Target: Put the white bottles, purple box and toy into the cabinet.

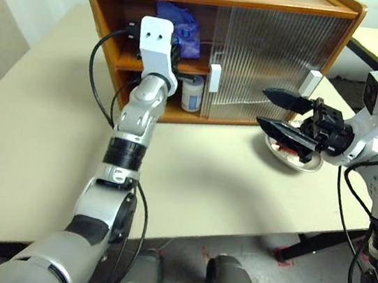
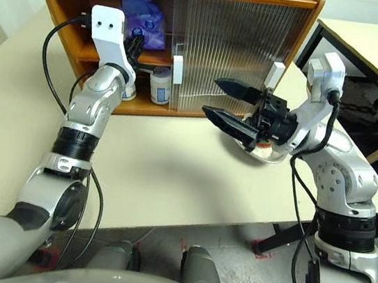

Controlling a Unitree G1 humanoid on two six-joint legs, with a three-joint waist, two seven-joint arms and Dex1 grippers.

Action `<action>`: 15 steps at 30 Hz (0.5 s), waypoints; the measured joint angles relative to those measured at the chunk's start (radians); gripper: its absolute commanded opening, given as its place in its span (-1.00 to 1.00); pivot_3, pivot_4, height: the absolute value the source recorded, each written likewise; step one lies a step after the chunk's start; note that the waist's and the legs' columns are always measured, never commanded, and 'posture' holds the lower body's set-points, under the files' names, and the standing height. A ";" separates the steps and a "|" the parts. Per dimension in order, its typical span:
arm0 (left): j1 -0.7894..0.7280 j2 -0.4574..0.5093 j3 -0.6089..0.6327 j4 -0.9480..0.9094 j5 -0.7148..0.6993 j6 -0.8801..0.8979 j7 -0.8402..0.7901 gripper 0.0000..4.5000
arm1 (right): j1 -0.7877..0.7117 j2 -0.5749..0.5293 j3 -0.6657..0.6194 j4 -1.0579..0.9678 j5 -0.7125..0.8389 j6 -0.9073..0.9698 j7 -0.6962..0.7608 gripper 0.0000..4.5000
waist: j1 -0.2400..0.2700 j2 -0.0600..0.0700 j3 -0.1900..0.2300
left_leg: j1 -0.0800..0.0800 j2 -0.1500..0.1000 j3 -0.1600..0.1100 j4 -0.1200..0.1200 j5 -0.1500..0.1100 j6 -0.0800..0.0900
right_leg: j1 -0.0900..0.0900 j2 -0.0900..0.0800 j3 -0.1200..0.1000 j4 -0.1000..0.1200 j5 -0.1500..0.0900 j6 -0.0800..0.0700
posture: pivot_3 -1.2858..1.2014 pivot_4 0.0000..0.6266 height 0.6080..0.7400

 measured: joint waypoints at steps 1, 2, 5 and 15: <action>0.030 0.005 -0.010 -0.064 -0.014 0.031 -0.023 -0.99 | 0.001 -0.002 -0.002 0.000 0.000 0.000 0.002 1.00 | 0.001 0.000 0.000 | 0.000 0.000 0.000 0.000 0.000 0.000 | 0.000 0.000 0.000 0.001 0.000 0.000 | 0.02 -1.00 1.00; 0.054 0.012 -0.020 -0.117 -0.026 0.061 -0.043 -0.99 | 0.001 -0.002 -0.002 0.000 0.000 0.000 0.003 1.00 | 0.002 0.000 0.000 | 0.000 0.000 0.000 0.000 0.000 0.000 | 0.000 0.000 0.000 0.001 0.000 0.000 | 0.02 -1.00 1.00; 0.098 0.019 -0.040 -0.235 -0.066 0.131 -0.099 -0.99 | -0.001 -0.002 -0.002 0.003 0.000 0.000 0.011 1.00 | 0.002 0.000 0.000 | 0.001 0.000 0.000 0.000 0.000 0.000 | 0.000 0.000 0.000 0.001 0.000 0.000 | 0.02 -1.00 1.00; 0.122 -0.078 -0.192 -0.243 -0.087 0.122 -0.195 -0.99 | -0.007 -0.002 -0.002 0.008 -0.001 0.000 0.029 1.00 | 0.004 0.000 0.000 | 0.002 -0.003 0.000 0.000 0.003 0.004 | 0.001 0.000 0.001 0.000 -0.001 0.003 | 0.00 -1.00 1.00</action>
